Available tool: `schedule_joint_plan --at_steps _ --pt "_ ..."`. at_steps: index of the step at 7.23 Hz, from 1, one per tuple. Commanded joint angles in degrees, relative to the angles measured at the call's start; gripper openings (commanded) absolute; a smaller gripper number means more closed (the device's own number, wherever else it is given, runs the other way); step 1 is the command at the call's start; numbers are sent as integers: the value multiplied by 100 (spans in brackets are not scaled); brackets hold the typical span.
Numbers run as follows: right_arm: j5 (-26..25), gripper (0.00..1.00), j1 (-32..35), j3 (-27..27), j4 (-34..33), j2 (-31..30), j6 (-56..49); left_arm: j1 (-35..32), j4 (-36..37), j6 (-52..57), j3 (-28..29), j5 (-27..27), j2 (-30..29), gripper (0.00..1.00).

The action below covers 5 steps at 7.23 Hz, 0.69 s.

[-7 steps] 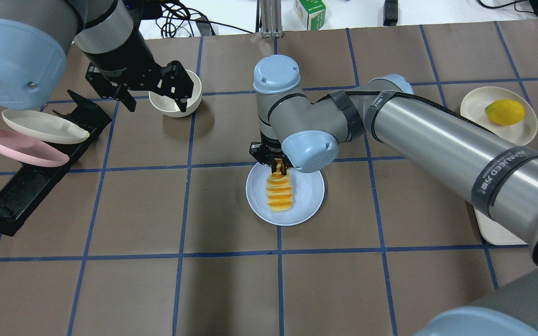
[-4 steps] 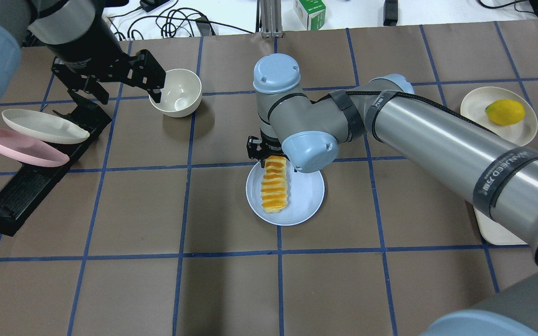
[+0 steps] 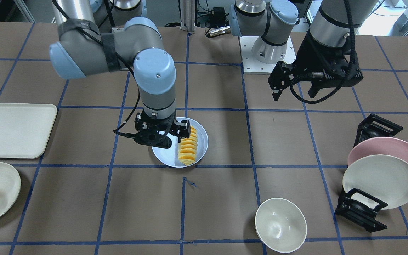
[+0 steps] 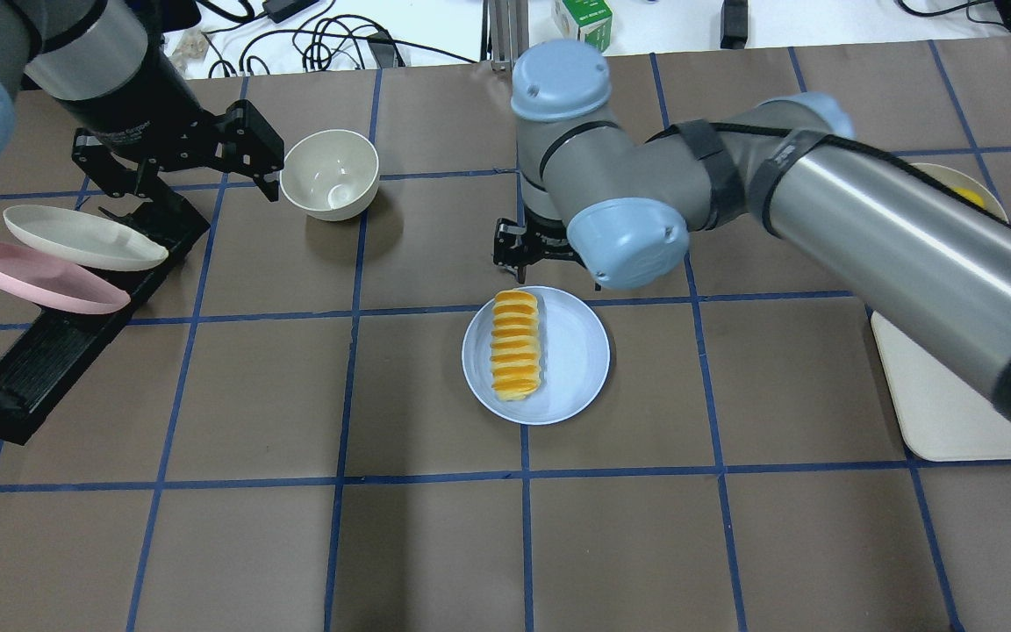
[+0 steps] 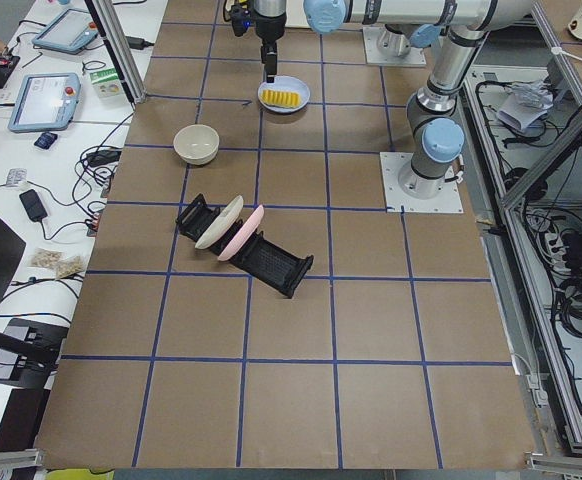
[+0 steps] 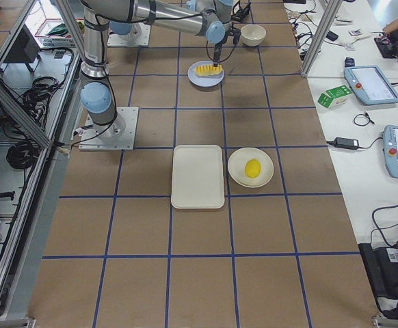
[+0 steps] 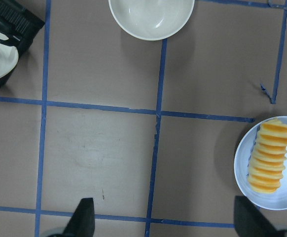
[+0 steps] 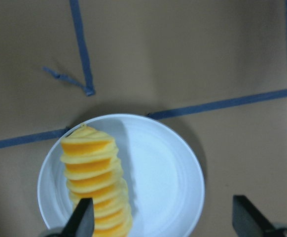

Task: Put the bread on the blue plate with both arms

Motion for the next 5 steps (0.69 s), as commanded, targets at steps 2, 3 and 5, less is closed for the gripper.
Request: schedule_joint_plan --at_steps 2,3,5 --pt "-63 100 -1304 -378 1780 -1108 -1469 -115 16 157 5 4 47 100" --pt "-359 100 -1430 -422 2134 -1581 -1594 -212 16 306 23 4 47 100" --pt "-268 100 -1545 -413 2225 -1762 -1578 -248 156 369 -38 4 -41 100"
